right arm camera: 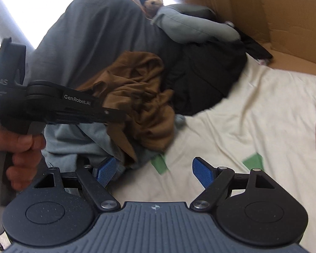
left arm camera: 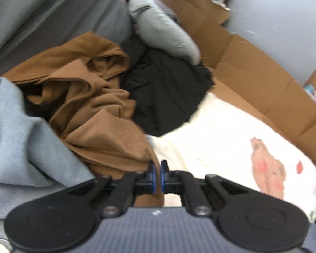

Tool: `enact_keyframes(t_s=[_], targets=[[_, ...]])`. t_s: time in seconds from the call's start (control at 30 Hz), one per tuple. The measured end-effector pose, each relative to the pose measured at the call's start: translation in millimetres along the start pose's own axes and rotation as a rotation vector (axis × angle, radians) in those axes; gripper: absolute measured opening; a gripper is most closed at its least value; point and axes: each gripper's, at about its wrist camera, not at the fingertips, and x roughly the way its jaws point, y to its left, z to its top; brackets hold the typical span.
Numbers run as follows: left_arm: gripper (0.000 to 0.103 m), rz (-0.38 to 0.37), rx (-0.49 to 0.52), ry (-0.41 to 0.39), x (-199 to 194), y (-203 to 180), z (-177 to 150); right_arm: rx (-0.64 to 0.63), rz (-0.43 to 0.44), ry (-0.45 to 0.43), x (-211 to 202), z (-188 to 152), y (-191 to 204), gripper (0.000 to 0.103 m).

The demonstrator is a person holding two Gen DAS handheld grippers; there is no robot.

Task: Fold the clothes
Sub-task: 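Grasp the brown shirt with the left tool while the right tool grasps it too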

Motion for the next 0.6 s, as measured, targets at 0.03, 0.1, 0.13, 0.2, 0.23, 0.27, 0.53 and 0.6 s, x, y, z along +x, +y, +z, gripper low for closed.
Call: enact_keyframes(t_s=[0.03, 0.1, 0.13, 0.2, 0.23, 0.27, 0.53, 0.6], targets=[[0.004, -0.016, 0.008, 0.001, -1.4, -5.0, 0.1, -0.007, 0.004, -0.005, 1.6, 2.0, 1.5, 0.083], [0.004, -0.047, 0.023, 0.004, -3.8, -14.7, 0.5, -0.021, 0.011, -0.015, 4.6, 5.6, 4.2, 0.083], [0.004, -0.065, 0.025, 0.006, -5.3, -18.7, 0.6, -0.024, 0.015, -0.024, 5.8, 7.0, 5.1, 0.082], [0.004, -0.102, 0.022, 0.003, -9.2, -24.7, 0.7, -0.025, 0.022, -0.046, 7.0, 8.8, 6.5, 0.08], [0.004, -0.122, 0.022, 0.005, -11.2, -28.0, 0.6, -0.024, 0.025, -0.056, 7.6, 9.7, 7.5, 0.077], [0.004, -0.143, 0.022, 0.007, -13.1, -31.2, 0.5, -0.028, 0.029, -0.065, 7.9, 10.3, 9.0, 0.075], [0.005, -0.217, 0.045, 0.031, -19.6, -56.1, -2.8, -0.022, -0.014, -0.113, 10.2, 13.0, 10.2, 0.001], [0.008, -0.223, 0.022, 0.039, -19.1, -55.6, -1.6, 0.005, -0.036, -0.109, 10.1, 13.9, 3.5, 0.001]])
